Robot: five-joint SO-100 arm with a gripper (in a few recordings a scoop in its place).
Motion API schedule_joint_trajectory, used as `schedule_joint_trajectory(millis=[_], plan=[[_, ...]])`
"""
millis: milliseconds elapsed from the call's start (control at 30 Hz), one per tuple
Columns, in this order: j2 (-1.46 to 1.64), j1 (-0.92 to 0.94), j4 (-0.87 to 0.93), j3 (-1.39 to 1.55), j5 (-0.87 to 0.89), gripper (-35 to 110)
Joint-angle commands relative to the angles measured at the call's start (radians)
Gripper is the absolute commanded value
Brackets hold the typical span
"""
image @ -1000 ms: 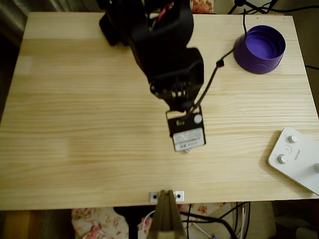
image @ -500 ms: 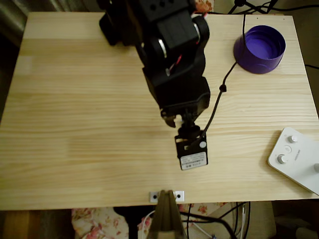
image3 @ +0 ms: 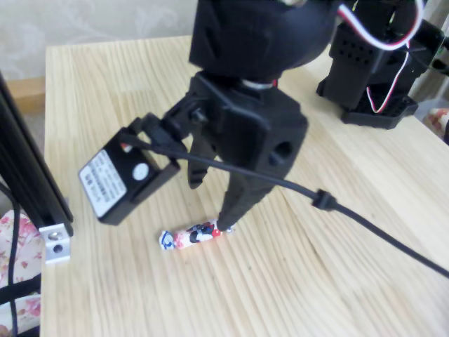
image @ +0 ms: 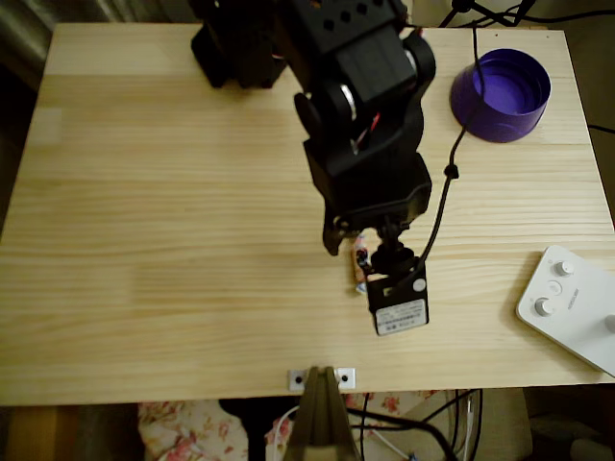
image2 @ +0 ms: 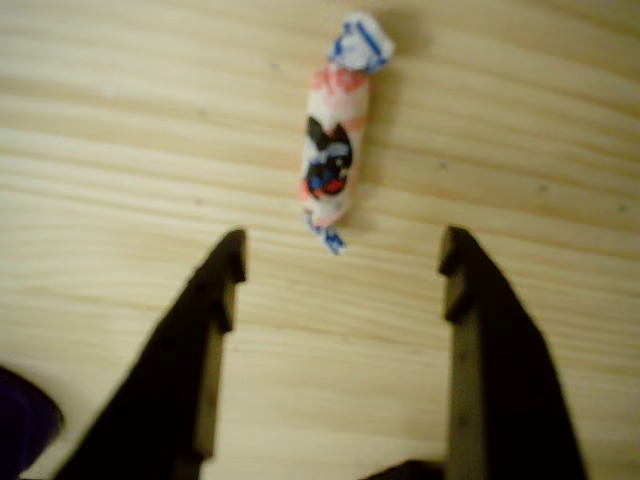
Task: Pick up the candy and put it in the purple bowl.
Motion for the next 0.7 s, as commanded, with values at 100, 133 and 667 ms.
schedule_joint_trajectory(millis=[100,133,667], plan=[[-0.040,-0.025,-0.011,-0.110,0.087,30],[-0.052,-0.025,-0.009,-0.117,0.091,30],[-0.209,0.005,0.049,-0.227,0.140,32]])
